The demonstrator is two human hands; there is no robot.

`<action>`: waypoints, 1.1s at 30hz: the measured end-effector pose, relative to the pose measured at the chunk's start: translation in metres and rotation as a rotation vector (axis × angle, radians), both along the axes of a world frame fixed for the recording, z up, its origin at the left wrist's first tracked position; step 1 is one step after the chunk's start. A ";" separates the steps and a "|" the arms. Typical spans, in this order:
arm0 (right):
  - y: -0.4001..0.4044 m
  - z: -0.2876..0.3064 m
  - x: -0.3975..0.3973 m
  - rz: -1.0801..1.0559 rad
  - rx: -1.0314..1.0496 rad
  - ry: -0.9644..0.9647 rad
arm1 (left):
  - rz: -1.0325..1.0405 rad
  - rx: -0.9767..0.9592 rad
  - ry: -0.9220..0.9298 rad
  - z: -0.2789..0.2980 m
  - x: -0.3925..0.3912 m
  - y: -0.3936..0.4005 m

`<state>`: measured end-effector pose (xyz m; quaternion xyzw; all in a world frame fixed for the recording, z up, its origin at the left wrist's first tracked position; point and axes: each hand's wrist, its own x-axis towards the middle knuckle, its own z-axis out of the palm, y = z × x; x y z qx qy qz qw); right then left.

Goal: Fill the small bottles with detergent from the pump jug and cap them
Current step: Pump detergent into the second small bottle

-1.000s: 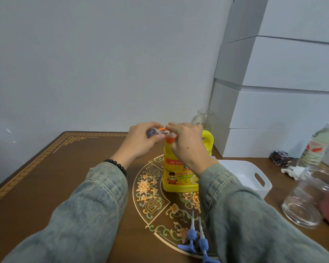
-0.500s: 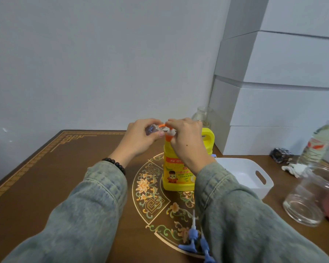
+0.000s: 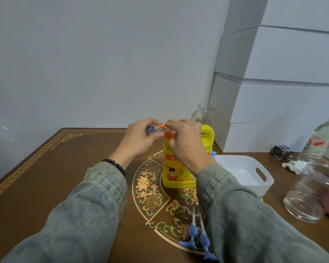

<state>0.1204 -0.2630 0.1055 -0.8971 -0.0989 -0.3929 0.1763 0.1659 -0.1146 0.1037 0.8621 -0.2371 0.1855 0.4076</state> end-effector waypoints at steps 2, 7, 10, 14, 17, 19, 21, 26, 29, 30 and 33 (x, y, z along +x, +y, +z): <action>-0.001 0.012 0.003 0.001 0.016 0.023 | -0.004 0.008 -0.015 0.008 0.001 0.000; 0.001 0.004 0.003 -0.001 0.005 -0.030 | 0.015 0.021 -0.027 0.002 -0.001 -0.003; 0.002 -0.002 0.002 -0.004 0.000 -0.029 | 0.013 0.033 -0.023 -0.003 -0.001 -0.002; 0.000 0.011 0.004 0.021 0.006 -0.056 | 0.013 0.026 -0.030 0.009 0.000 -0.001; 0.000 0.007 0.006 -0.002 -0.013 -0.054 | 0.022 0.007 -0.013 0.004 -0.001 -0.002; 0.001 0.000 0.005 -0.028 -0.061 -0.019 | 0.023 -0.006 0.012 -0.003 -0.001 -0.003; -0.001 0.000 0.002 -0.029 -0.101 -0.009 | 0.018 -0.007 0.014 -0.002 -0.002 -0.003; -0.003 0.013 0.008 -0.004 -0.046 -0.025 | 0.010 -0.008 -0.003 0.009 0.000 -0.002; -0.002 0.002 0.008 -0.032 -0.063 -0.001 | 0.023 -0.005 0.022 -0.003 0.000 -0.003; -0.001 0.001 0.006 -0.038 -0.071 0.010 | 0.024 -0.001 0.021 -0.005 0.001 -0.002; -0.003 0.008 0.004 -0.027 -0.059 -0.026 | 0.007 -0.017 0.009 0.005 0.001 -0.001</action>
